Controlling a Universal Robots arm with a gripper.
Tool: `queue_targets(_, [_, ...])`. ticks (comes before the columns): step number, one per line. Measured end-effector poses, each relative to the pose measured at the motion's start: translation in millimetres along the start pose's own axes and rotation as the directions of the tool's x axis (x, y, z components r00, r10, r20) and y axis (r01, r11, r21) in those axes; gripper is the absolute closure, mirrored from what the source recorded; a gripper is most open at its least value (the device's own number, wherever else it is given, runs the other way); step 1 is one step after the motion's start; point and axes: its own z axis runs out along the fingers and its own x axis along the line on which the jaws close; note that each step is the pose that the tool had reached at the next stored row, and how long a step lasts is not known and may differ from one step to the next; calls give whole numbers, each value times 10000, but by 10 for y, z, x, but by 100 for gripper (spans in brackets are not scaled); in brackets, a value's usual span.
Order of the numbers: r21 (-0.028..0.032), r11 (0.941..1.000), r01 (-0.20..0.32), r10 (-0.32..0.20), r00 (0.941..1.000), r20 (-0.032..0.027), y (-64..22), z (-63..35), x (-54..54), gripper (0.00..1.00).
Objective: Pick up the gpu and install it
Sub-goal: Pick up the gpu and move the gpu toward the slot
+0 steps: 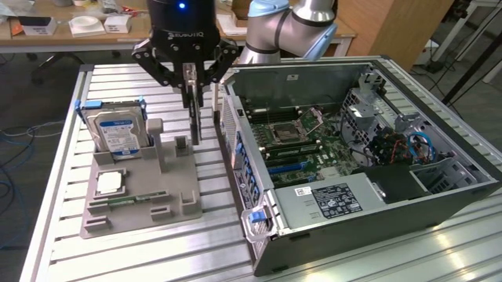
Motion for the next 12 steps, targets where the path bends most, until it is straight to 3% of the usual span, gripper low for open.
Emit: queue_targets(12, [0, 10000, 2, -2, 10000, 0, 29, 21, -402, 74])
